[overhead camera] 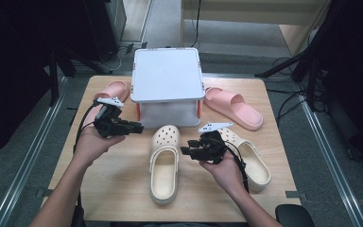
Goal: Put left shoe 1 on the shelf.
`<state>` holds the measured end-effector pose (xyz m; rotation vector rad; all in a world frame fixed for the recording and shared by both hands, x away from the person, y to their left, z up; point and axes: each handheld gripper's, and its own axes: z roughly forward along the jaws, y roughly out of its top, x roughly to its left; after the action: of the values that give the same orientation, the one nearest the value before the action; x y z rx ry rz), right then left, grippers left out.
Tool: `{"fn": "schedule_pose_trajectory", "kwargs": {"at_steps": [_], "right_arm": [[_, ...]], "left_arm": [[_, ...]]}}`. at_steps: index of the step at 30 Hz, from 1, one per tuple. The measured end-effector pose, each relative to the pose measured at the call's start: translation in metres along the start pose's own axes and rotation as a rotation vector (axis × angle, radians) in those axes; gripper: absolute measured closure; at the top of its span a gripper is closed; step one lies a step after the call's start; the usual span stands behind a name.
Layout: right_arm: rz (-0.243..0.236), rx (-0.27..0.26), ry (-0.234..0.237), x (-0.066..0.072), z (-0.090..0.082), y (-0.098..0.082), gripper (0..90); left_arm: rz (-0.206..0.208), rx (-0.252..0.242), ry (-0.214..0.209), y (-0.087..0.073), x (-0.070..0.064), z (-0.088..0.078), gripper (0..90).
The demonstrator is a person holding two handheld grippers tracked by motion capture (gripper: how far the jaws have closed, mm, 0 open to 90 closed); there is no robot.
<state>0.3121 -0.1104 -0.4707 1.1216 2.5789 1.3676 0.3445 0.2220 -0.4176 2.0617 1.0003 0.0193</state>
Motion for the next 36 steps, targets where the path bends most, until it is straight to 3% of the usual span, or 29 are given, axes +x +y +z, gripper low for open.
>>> {"fn": "schedule_pose_trajectory", "kwargs": {"at_steps": [2, 11, 17, 29, 33, 36], "right_arm": [[-0.003, -0.004, 0.001, 0.001, -0.001, 0.000, 57.0], [-0.029, -0.028, -0.014, 0.020, -0.012, -0.008, 53.9], [-0.028, -0.028, -0.029, 0.032, -0.009, -0.016, 48.3], [-0.001, -0.048, -0.063, 0.041, -0.001, -0.027, 40.1], [-0.010, -0.052, -0.115, 0.044, 0.011, -0.029, 39.8], [0.014, -0.039, -0.105, 0.043, 0.024, -0.030, 39.8]], "left_arm": [[0.004, -0.010, 0.004, 0.003, 0.001, -0.001, 79.0], [0.028, -0.020, -0.006, 0.048, 0.008, -0.013, 83.8], [0.051, -0.044, 0.032, 0.072, 0.014, -0.017, 85.9], [0.050, -0.021, 0.085, 0.077, 0.031, -0.004, 86.4], [0.049, -0.040, 0.078, 0.076, 0.036, 0.000, 86.5], [0.053, -0.042, 0.075, 0.075, 0.037, 0.000, 87.1]]}}
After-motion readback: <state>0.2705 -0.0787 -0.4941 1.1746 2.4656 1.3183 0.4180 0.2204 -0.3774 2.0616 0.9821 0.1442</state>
